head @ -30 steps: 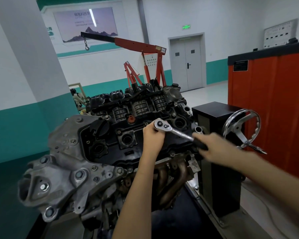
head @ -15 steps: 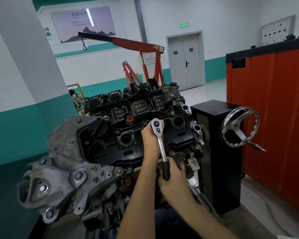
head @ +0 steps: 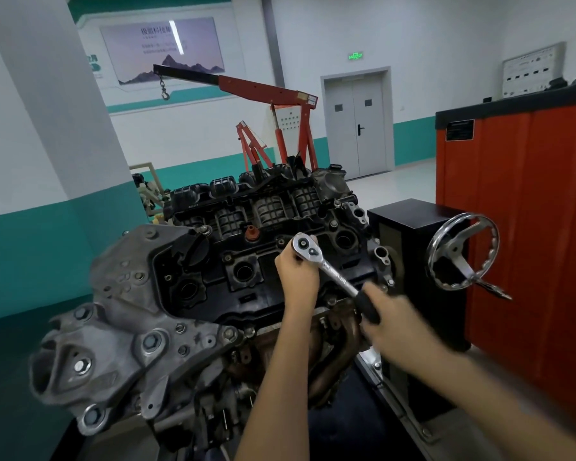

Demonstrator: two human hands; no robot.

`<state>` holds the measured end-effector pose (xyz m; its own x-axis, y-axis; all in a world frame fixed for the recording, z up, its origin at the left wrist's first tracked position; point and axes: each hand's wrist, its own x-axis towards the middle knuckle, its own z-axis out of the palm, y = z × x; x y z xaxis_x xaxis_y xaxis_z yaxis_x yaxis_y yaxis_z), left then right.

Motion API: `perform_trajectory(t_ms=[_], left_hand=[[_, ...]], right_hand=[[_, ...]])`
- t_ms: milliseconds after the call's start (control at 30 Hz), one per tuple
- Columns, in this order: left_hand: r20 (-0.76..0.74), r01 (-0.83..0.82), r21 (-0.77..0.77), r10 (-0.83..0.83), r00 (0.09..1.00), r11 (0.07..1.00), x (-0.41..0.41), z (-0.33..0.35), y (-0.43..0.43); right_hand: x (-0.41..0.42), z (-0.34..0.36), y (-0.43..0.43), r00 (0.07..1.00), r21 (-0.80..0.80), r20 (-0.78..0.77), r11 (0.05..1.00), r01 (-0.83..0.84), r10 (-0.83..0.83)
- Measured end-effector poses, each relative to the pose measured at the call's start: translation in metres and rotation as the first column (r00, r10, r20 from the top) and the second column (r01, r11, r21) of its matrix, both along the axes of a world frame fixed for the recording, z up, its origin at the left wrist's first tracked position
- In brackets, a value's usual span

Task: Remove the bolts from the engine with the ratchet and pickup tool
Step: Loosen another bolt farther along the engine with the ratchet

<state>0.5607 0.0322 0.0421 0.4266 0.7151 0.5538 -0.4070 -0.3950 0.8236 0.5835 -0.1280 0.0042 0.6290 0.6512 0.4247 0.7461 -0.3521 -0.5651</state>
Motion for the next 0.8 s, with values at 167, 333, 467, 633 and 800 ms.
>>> perform_trajectory(t_ms=[167,333,467,633,800], left_hand=[[0.041,0.012,-0.051,-0.009,0.999,0.999,0.005,0.003,0.001],[-0.123,0.078,0.101,-0.066,0.990,0.992,-0.006,0.007,0.009],[-0.193,0.081,0.225,-0.038,0.981,0.971,-0.010,0.011,0.011],[-0.073,-0.030,0.075,0.035,0.997,0.997,-0.003,0.002,0.008],[-0.045,-0.026,0.078,0.030,0.999,0.997,0.005,0.003,0.001]], right_hand=[[-0.070,-0.032,0.058,0.903,0.346,-0.404,0.938,0.001,0.148],[-0.012,-0.001,0.006,0.968,0.081,-0.183,0.984,-0.158,0.170],[0.058,0.059,-0.018,0.955,-0.333,0.280,0.943,0.003,0.096],[0.045,0.042,-0.008,0.926,-0.198,0.376,0.974,0.112,-0.030],[-0.038,-0.022,0.023,0.970,0.241,-0.234,0.970,-0.012,0.071]])
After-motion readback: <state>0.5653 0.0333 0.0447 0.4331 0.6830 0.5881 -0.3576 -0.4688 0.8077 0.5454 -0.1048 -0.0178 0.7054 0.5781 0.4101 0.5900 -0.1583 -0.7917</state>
